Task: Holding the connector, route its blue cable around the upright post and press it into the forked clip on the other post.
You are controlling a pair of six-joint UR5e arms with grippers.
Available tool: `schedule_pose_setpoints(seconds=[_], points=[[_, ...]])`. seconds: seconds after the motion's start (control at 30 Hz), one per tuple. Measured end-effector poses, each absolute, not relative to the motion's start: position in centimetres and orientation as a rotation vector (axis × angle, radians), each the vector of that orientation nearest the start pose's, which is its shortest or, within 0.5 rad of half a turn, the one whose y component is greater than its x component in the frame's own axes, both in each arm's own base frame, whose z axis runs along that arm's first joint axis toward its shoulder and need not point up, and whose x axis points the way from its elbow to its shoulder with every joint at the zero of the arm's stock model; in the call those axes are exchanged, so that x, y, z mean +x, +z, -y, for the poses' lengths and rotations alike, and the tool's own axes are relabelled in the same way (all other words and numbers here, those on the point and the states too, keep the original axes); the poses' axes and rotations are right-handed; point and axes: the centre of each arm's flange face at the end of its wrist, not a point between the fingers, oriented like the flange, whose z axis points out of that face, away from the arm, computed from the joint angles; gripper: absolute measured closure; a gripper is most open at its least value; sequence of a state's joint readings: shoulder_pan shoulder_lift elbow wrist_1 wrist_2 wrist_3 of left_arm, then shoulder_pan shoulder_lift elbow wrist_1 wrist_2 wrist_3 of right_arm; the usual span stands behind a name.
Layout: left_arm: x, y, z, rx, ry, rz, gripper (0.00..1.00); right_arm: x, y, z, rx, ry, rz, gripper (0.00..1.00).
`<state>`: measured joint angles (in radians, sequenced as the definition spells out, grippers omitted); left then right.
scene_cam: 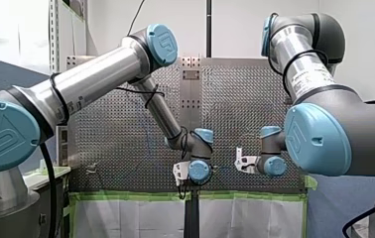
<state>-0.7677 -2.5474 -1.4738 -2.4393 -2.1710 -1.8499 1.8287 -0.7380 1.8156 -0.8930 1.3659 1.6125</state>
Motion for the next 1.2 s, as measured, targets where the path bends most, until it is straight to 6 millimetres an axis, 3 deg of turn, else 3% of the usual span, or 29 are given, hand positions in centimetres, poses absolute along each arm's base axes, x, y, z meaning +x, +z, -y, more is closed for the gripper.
schedule_pose_setpoints(seconds=[0.7, 1.2], points=[[41.7, -1.1, 52.1, -0.018, -0.241, -1.72, 0.0, 29.6, -1.5, 51.8, 1.687, 1.473, 1.13, 1.0], [38.0, 3.5, 50.7, -0.06, -0.204, -1.666, 0.0, 29.8, -1.6, 51.8, 1.688, 1.475, 1.124, 1.0]])
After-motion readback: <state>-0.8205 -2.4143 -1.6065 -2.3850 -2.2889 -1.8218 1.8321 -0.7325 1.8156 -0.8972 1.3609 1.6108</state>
